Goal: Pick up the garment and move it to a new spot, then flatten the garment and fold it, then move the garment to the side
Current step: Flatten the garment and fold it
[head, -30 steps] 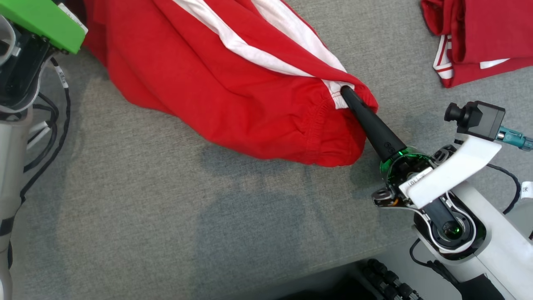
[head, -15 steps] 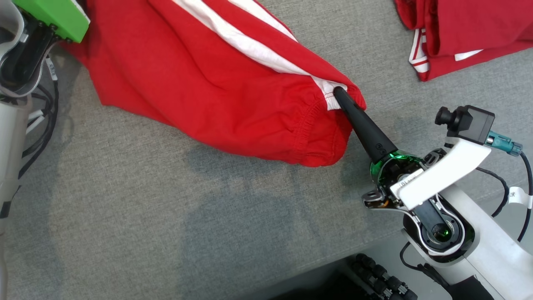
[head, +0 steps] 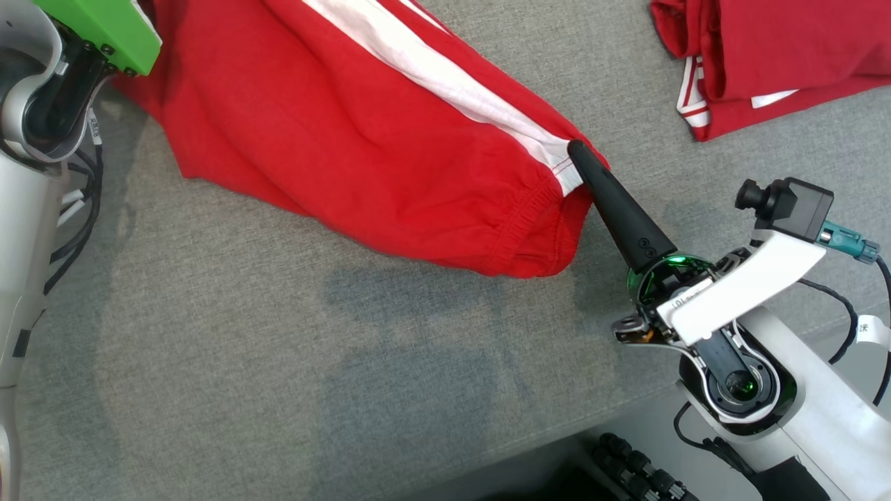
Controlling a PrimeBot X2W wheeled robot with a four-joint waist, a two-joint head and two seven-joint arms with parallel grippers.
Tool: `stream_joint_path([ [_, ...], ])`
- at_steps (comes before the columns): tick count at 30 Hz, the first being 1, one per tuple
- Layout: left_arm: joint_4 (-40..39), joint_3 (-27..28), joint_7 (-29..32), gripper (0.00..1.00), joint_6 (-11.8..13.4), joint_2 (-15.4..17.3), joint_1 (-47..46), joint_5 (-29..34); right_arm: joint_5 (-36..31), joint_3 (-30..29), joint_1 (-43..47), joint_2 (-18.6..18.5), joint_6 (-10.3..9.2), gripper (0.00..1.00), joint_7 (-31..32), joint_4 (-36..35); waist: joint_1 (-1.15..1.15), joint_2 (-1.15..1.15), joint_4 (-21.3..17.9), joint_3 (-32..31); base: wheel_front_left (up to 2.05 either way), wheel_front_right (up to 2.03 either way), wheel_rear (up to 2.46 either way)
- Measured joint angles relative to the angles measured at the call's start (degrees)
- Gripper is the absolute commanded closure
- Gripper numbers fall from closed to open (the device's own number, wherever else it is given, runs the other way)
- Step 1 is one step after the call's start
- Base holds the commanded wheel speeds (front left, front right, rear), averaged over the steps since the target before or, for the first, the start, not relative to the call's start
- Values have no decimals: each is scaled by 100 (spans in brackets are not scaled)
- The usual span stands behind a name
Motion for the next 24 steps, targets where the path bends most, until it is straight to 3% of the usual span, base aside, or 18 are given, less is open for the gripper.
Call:
stream_joint_path([
  [11,356,-168,-650,0,0,-9,101,-11,13,-52,80,-269,0,0,-33,197,0,0,195,-368,0,0,0],
  [19,817,-511,-398,0,0,-92,764,-348,119,-15,298,-401,0,0,-54,258,0,0,331,-758,0,0,0],
  [24,904,-530,-345,0,-2,110,784,-441,176,110,400,-497,0,0,69,259,0,0,332,-963,0,0,0],
])
